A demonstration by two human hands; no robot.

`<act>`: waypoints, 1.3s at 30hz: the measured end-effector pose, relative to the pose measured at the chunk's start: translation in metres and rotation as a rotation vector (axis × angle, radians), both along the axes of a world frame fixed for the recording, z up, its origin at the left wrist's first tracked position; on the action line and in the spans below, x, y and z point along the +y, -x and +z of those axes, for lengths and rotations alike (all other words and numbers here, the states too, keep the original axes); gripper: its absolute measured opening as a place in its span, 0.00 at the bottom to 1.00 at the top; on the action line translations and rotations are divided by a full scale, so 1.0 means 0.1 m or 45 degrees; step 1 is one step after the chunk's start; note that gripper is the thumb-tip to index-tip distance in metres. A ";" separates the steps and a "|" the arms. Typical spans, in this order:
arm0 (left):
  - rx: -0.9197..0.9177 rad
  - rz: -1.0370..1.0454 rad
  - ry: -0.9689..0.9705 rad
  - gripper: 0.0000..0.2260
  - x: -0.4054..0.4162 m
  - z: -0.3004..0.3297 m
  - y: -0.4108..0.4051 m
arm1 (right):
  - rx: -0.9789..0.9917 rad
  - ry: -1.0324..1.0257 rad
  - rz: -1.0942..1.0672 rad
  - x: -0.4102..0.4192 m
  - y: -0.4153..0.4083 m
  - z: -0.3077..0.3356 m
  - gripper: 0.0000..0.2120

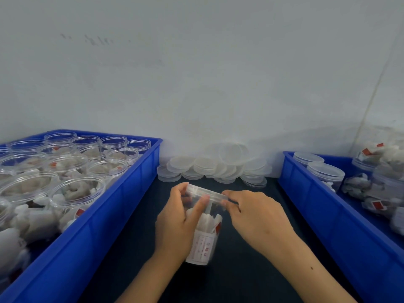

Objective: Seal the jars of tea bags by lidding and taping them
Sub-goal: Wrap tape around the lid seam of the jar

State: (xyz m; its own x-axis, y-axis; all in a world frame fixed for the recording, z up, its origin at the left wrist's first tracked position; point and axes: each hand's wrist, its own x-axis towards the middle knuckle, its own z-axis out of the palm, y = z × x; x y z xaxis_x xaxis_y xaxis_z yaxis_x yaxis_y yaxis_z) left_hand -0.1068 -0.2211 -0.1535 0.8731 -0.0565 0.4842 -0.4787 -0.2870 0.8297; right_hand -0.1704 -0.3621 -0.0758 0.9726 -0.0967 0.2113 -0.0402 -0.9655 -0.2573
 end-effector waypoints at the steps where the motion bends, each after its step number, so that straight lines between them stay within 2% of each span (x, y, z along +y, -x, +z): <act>1: 0.095 -0.071 0.018 0.31 -0.01 0.00 0.00 | -0.005 0.013 0.002 0.01 0.01 0.01 0.15; 6: 0.288 -0.118 0.084 0.33 0.00 0.03 -0.06 | -0.022 -0.050 0.006 0.08 0.04 -0.03 0.20; 11: 0.320 -0.047 0.134 0.35 -0.01 0.04 -0.05 | 0.099 -0.303 0.084 0.06 -0.02 -0.07 0.23; 14: 0.327 -0.044 0.196 0.35 -0.01 0.04 -0.04 | 0.177 -0.558 0.127 -0.01 -0.07 -0.08 0.23; 16: 0.342 -0.077 0.240 0.36 0.01 0.06 -0.03 | 0.256 -0.677 0.066 -0.05 -0.09 -0.10 0.29; 18: 0.368 -0.101 0.274 0.34 0.02 0.08 -0.03 | 0.329 -0.711 0.008 -0.07 -0.09 -0.11 0.33; 21: 0.405 -0.158 0.309 0.33 0.04 0.11 -0.03 | 0.263 -0.718 0.003 -0.14 -0.12 -0.10 0.36; 23: 0.434 -0.207 0.347 0.32 0.04 0.12 -0.01 | 0.163 -0.732 0.006 -0.19 -0.14 -0.06 0.35; 26: 0.505 -0.296 0.410 0.31 0.01 0.13 0.03 | 0.093 -0.726 0.036 -0.28 -0.13 0.00 0.29; 32: 0.592 -0.447 0.461 0.31 0.04 0.14 0.02 | 0.166 -0.723 0.130 -0.38 -0.15 0.01 0.20; 39: 0.633 -0.520 0.437 0.34 0.06 0.11 -0.02 | 0.123 -0.627 0.180 -0.40 -0.21 -0.05 0.17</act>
